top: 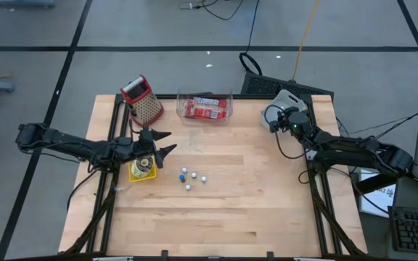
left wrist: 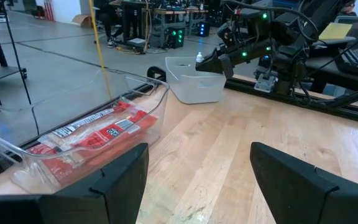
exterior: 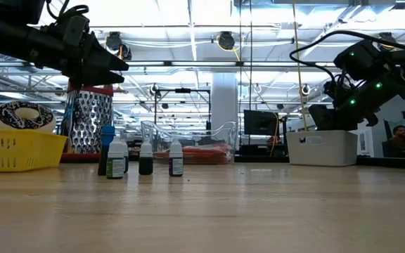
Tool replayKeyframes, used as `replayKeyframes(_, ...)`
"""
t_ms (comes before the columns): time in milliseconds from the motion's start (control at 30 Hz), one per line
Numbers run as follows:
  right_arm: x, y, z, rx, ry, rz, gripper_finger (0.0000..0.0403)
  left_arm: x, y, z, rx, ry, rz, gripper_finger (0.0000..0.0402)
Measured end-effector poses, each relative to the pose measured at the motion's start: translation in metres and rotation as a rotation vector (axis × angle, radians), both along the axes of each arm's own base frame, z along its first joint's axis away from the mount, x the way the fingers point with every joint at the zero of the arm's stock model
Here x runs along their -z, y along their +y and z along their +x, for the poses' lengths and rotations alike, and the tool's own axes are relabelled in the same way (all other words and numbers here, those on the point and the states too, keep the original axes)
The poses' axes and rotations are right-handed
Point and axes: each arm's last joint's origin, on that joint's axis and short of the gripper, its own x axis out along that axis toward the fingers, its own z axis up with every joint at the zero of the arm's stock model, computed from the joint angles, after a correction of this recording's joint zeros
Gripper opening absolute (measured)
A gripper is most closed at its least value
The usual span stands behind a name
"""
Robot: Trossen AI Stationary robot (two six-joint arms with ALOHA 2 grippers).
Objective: Pick & Place Food Item
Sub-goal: Put the yellow food coloring bottle into the white bin, then put the blue food coloring bottle into the white bin
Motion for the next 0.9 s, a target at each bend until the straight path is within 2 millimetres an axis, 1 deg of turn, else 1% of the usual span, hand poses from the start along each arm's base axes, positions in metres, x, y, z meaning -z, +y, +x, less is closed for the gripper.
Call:
replayKeyframes(300,0.000,0.000,0.000,0.001,-0.006,0.002,0.0159,0.000,0.000,0.000,0.000,0.000,0.000,0.0280)
replayKeyframes(500,-0.004,-0.001,0.002,-0.025,-0.050,-0.019,0.0177,0.000,0.000,0.000,0.000,0.000,0.000,0.0280)
replayKeyframes(567,-0.009,-0.001,0.006,-0.083,-0.109,-0.037,0.0177,0.000,0.000,0.000,-0.001,-0.001,-0.004,0.0280)
replayKeyframes(667,-0.019,-0.001,0.012,-0.216,-0.231,-0.083,0.0175,0.000,0.000,0.000,-0.001,-0.004,-0.007,0.0280)
replayKeyframes(800,-0.035,0.003,0.019,-0.441,-0.417,-0.130,0.0168,0.000,0.000,0.000,-0.001,-0.004,-0.007,0.0280)
replayKeyframes(900,-0.043,0.013,0.027,-0.655,-0.494,-0.135,0.0165,0.000,0.000,0.000,-0.001,-0.005,-0.009,0.0280)
